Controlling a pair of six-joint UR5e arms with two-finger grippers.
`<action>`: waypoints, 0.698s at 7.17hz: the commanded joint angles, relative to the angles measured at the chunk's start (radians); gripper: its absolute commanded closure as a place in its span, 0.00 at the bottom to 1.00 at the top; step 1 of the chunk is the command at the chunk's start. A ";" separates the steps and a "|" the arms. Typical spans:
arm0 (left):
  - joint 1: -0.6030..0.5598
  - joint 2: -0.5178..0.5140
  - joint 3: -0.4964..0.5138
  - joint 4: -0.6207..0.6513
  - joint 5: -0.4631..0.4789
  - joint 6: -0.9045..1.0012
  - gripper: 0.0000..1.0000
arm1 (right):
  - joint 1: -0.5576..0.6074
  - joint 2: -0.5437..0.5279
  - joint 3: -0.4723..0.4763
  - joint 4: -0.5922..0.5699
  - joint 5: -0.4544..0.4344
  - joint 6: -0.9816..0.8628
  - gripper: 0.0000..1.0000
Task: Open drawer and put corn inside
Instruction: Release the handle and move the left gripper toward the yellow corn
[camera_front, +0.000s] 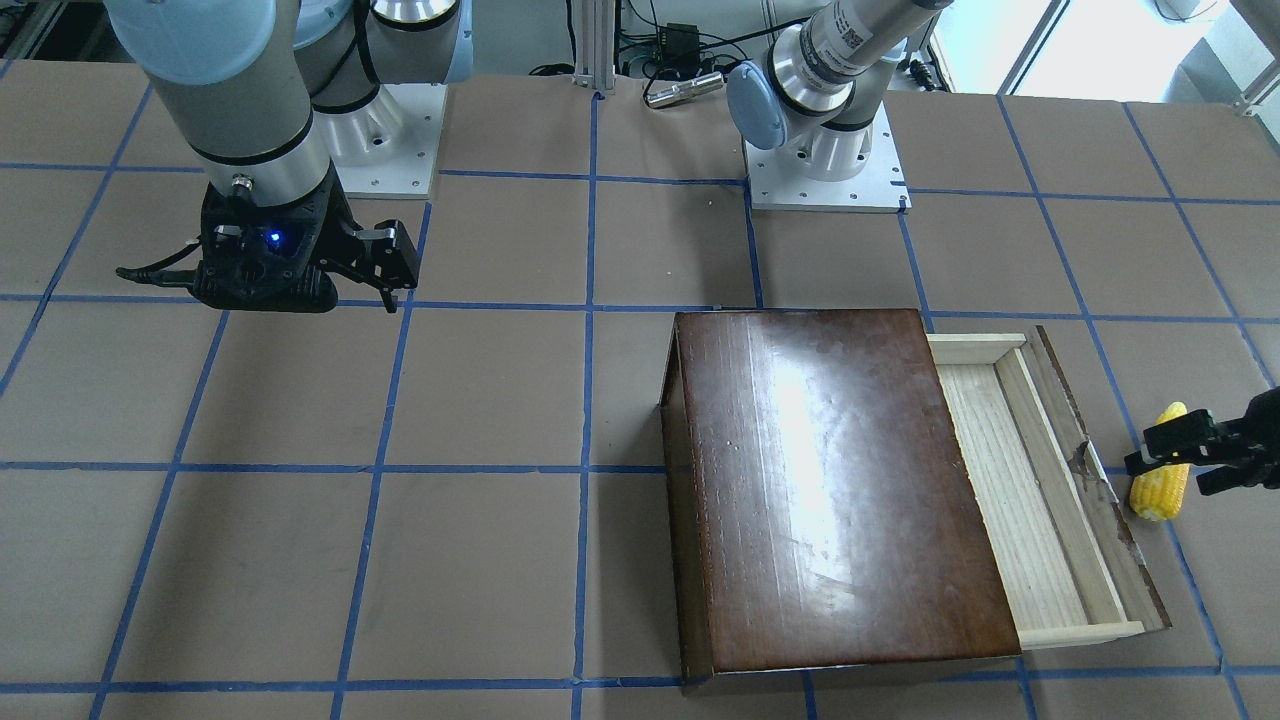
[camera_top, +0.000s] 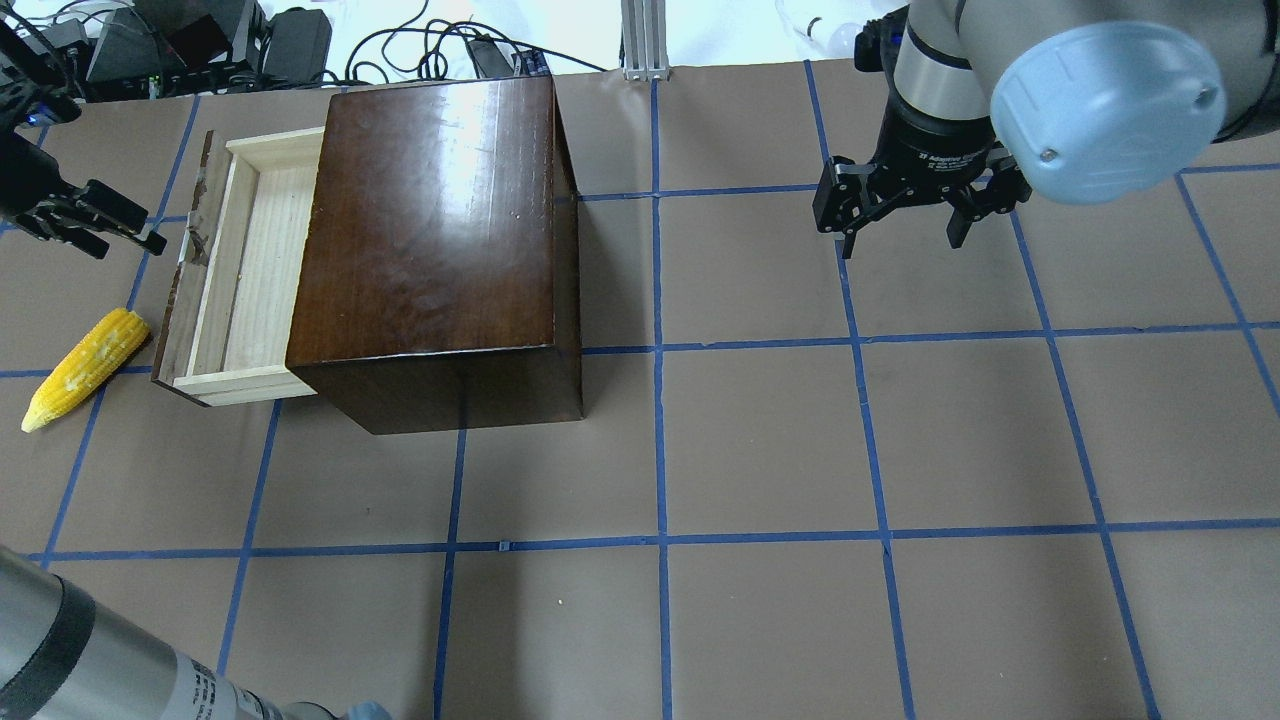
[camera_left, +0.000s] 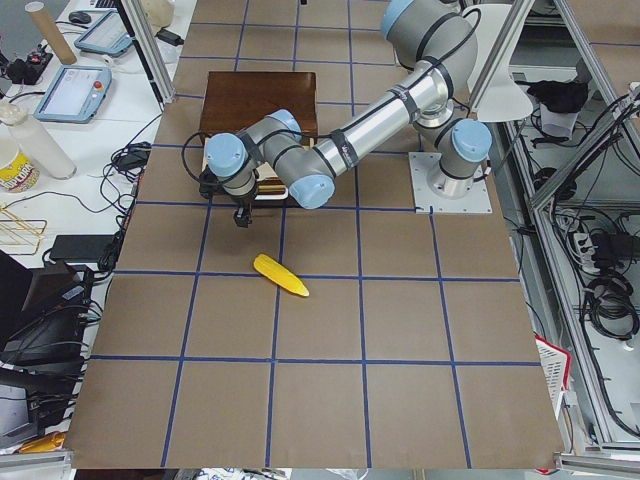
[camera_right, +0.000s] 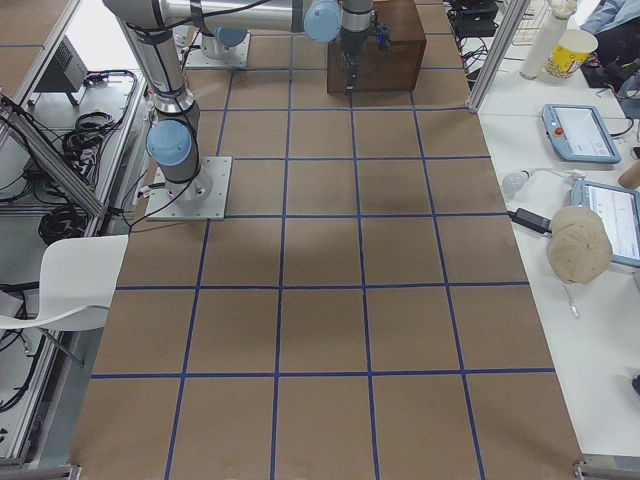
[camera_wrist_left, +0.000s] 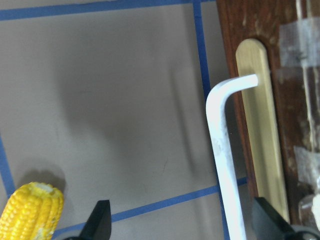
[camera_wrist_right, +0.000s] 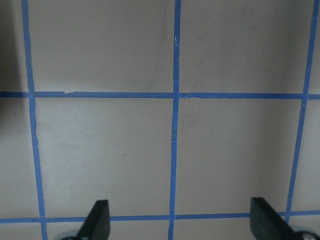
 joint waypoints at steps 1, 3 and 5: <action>0.042 -0.017 0.050 -0.009 0.084 0.120 0.00 | 0.000 0.000 0.000 0.001 0.000 0.000 0.00; 0.084 -0.039 0.021 0.108 0.144 0.312 0.01 | 0.000 0.000 0.000 0.001 0.000 0.000 0.00; 0.113 -0.051 -0.069 0.252 0.150 0.459 0.00 | 0.000 0.001 0.000 -0.001 0.000 0.000 0.00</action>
